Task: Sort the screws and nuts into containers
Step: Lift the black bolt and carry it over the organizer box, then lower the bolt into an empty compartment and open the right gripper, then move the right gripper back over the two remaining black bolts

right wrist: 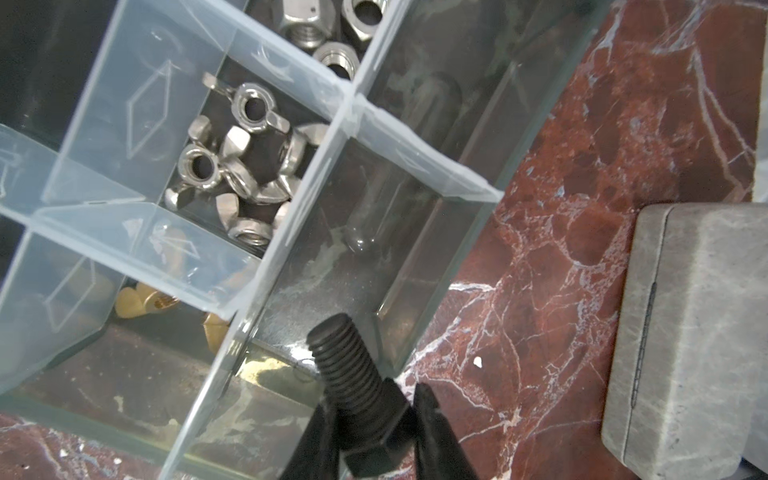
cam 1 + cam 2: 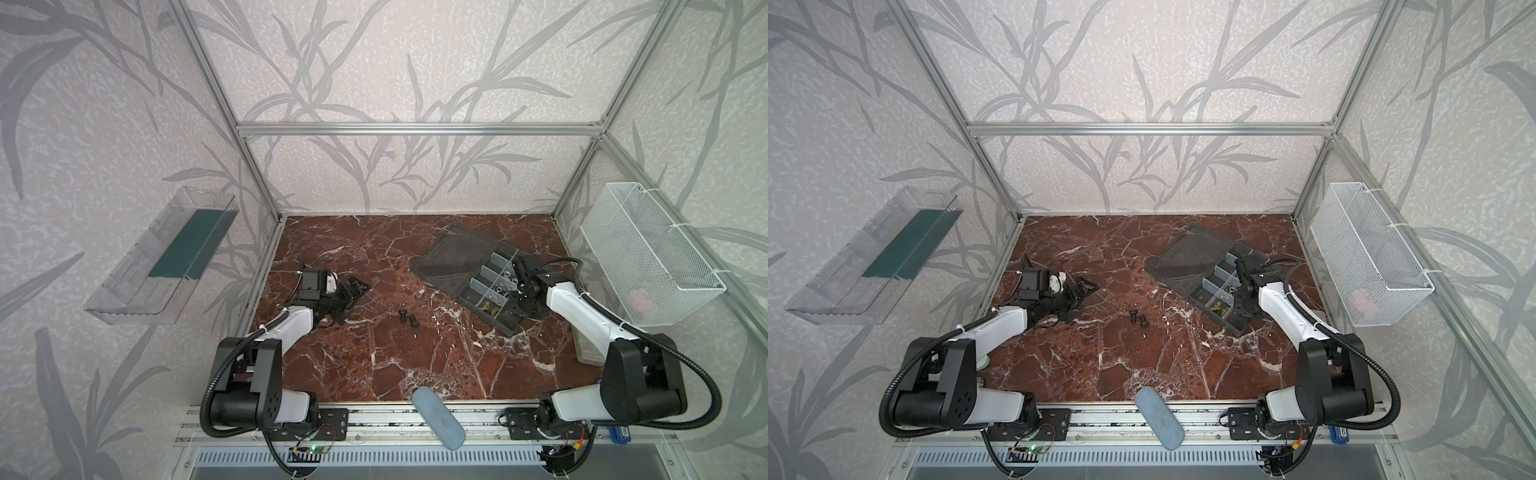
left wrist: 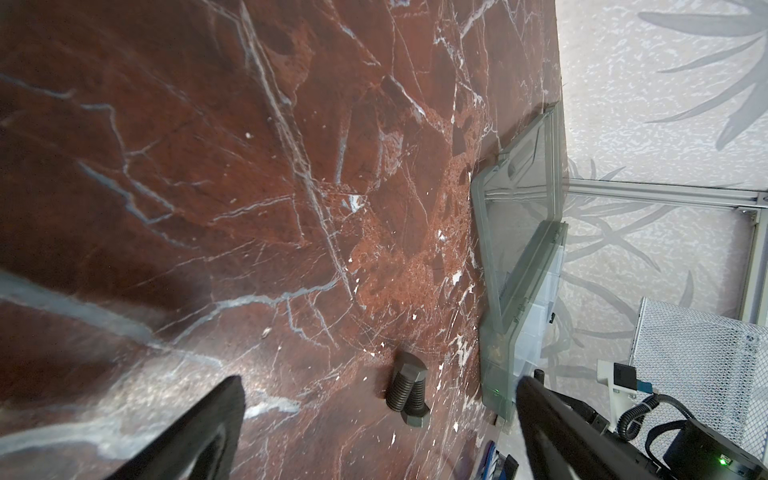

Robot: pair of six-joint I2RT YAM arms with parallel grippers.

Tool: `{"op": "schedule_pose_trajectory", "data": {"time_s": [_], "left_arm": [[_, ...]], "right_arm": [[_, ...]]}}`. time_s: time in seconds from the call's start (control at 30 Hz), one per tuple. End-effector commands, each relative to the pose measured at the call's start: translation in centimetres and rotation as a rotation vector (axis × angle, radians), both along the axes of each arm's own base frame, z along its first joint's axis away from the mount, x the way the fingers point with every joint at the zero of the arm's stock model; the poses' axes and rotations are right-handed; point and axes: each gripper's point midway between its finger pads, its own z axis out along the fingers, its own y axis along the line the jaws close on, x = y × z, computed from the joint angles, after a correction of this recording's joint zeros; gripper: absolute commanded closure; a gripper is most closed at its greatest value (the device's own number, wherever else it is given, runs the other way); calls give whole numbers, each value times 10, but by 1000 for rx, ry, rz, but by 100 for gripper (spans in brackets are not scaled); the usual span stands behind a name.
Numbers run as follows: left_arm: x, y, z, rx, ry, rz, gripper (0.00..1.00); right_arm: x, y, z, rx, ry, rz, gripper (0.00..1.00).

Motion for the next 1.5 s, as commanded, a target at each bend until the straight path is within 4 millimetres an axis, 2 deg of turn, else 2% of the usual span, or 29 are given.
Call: {"op": "schedule_pose_trajectory", "data": {"time_s": [0.0, 0.47, 0.5, 0.6, 0.67, 0.77, 0.9, 1.0, 1.13, 1.23, 1.37, 1.47], "left_arm": [[4, 0, 5, -8, -17, -1, 0], [3, 0, 5, -6, -16, -2, 0], [4, 0, 5, -6, -17, -1, 1], [4, 0, 5, -6, -17, -1, 1], [4, 0, 5, -7, -17, -1, 1], [3, 1, 5, -5, -18, -1, 0], [3, 0, 5, -6, -17, -1, 0], [3, 0, 5, -7, -17, -3, 0], [3, 0, 5, -6, -18, -2, 0], [3, 1, 4, -5, -13, 0, 1], [3, 1, 4, -4, -15, 1, 1], [3, 1, 6, -4, -19, 2, 1]], "right_arm": [[-1, 2, 0, 20, -4, -9, 100], [1, 15, -11, 84, 30, 11, 100], [1, 15, -12, 85, 31, 12, 97], [0, 15, -11, 83, 36, 16, 74], [1, 15, -8, 80, 32, 21, 64], [2, 14, -4, 74, 22, 24, 56], [5, 25, 3, 124, -12, 73, 52], [10, 47, 17, 195, -77, 178, 51], [11, 94, 45, 322, -180, 360, 48], [9, 126, 58, 385, -214, 463, 46], [4, 166, 59, 410, -224, 578, 44], [2, 197, 51, 429, -210, 639, 44]]}}
